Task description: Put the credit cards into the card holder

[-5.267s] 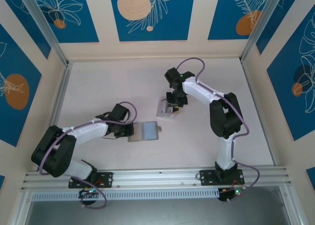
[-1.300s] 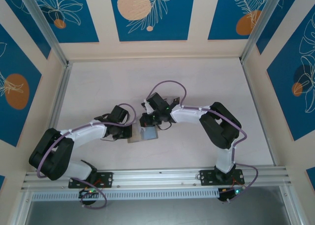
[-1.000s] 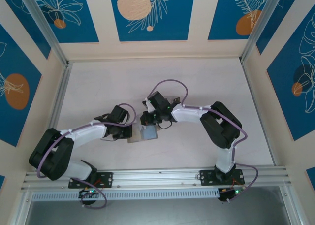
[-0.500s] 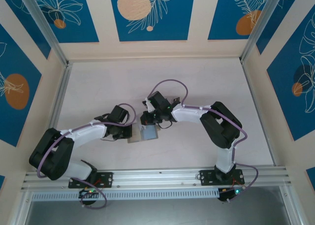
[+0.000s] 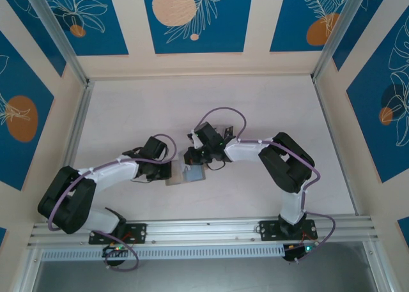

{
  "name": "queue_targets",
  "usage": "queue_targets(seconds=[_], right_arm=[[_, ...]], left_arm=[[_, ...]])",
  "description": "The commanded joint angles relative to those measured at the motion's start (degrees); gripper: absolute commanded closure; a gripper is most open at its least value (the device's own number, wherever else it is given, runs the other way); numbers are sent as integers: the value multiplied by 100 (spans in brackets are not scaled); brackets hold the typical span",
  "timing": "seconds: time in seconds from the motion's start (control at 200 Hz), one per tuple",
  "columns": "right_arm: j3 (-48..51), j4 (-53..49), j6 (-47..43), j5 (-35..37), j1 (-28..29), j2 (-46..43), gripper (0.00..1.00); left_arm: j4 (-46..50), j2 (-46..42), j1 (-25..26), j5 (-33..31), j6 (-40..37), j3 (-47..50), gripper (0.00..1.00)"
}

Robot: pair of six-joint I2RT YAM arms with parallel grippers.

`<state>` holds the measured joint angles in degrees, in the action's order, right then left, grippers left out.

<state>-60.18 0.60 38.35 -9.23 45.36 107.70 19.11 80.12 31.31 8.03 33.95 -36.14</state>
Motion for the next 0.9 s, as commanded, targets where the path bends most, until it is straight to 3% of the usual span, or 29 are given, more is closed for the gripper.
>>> queue_targets(seconds=[0.0,0.56,0.895], right_arm=[[279,-23,142,-129,78,-64,100],[865,550,555,-331,-189,-99,100],[570,436,463,-307,-156,116,100]], left_arm=[[297,232,33,-275,14,56,95],[356,207,26,-311,57,73,95],[372,232,33,-302,49,38,95]])
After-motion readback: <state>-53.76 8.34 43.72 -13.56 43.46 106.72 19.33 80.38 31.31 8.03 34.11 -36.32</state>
